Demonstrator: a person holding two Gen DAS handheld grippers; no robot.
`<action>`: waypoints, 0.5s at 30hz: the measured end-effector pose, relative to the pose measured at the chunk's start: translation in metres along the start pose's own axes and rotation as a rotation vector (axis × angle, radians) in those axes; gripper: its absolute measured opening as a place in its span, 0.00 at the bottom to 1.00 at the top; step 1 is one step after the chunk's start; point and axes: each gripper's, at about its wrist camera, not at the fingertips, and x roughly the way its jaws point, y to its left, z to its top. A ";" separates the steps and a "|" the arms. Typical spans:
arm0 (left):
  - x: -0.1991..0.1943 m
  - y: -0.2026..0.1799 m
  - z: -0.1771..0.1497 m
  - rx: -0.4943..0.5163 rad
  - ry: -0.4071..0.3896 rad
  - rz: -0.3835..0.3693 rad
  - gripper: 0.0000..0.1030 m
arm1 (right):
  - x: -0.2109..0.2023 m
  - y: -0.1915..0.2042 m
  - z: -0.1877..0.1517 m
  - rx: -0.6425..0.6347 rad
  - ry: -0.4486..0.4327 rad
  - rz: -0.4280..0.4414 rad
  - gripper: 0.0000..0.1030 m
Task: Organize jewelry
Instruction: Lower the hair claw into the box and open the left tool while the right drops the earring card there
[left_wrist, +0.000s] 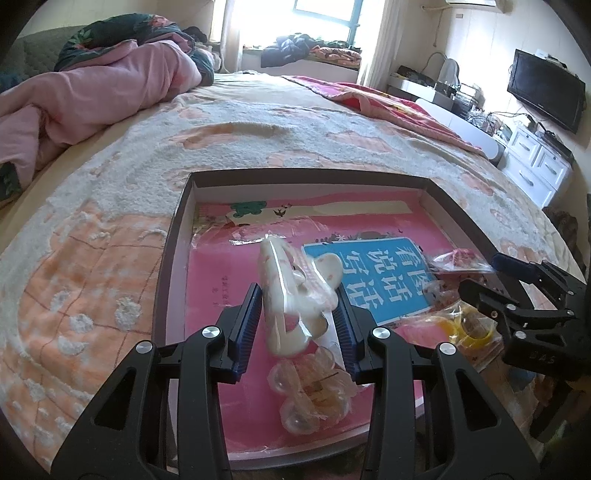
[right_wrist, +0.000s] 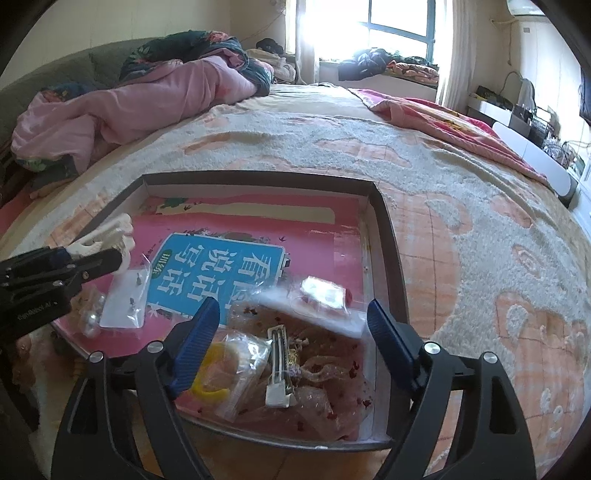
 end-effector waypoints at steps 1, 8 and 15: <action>0.000 -0.001 0.000 0.001 0.000 0.001 0.30 | -0.002 0.000 -0.001 0.003 -0.006 0.000 0.82; -0.004 -0.002 0.000 -0.005 -0.010 0.004 0.49 | -0.019 0.002 -0.007 0.019 -0.035 0.022 0.89; -0.019 -0.003 -0.002 -0.022 -0.042 -0.010 0.63 | -0.045 0.006 -0.017 0.004 -0.094 0.011 0.92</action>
